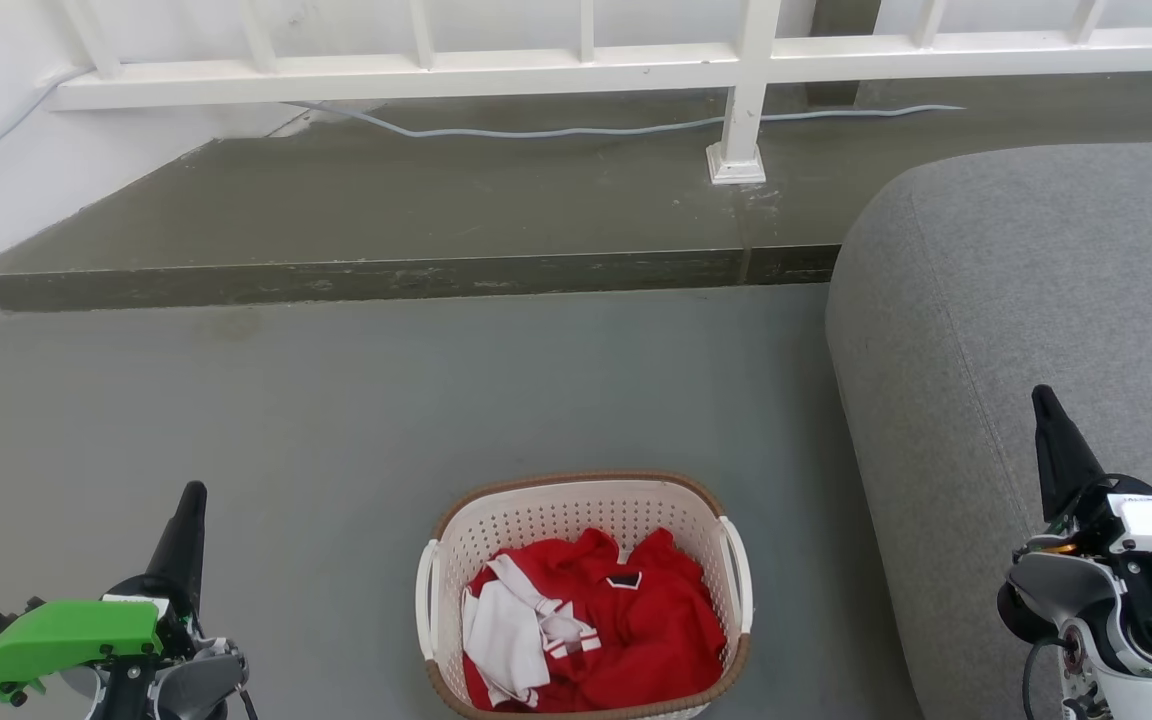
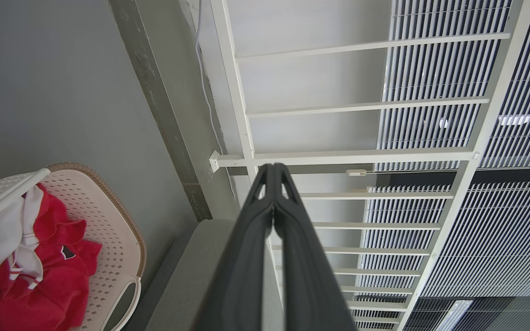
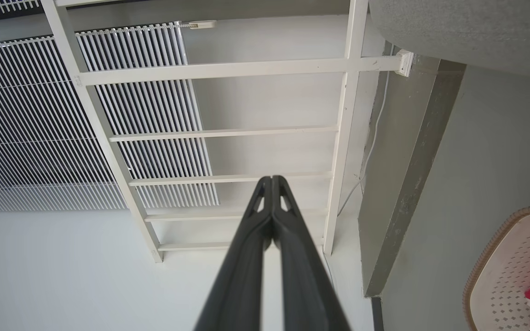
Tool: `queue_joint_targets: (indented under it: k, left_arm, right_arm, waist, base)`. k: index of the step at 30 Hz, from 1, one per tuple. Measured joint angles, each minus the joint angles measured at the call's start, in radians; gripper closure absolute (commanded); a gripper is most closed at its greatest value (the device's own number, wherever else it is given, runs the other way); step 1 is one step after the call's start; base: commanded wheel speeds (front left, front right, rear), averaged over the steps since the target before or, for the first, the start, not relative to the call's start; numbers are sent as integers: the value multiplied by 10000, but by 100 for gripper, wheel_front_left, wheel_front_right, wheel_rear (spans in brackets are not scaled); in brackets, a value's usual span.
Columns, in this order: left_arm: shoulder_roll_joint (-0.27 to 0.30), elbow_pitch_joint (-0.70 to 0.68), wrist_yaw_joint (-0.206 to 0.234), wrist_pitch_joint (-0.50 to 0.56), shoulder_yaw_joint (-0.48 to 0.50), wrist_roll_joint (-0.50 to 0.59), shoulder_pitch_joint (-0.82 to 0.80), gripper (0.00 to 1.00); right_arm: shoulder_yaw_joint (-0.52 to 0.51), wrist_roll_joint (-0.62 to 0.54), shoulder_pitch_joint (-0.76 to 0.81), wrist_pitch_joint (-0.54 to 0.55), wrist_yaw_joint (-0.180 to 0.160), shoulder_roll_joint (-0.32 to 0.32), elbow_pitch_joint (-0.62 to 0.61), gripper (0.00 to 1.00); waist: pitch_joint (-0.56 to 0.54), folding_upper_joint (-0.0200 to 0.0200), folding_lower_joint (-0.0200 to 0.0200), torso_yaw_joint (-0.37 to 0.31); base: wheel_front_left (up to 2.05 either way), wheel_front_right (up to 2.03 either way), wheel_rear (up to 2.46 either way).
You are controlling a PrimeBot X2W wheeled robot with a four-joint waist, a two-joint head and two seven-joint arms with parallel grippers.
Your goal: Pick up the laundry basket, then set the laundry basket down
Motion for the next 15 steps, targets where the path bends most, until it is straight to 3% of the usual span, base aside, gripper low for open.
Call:
queue_joint_targets:
  k: [15]
  left_arm:
    - [0,-2,0,0,0,0,0,100]
  right_arm:
    - [4,0,0,0,0,0,-2,100]
  waist:
    - [0,0,0,0]
  base:
    - [0,0,0]
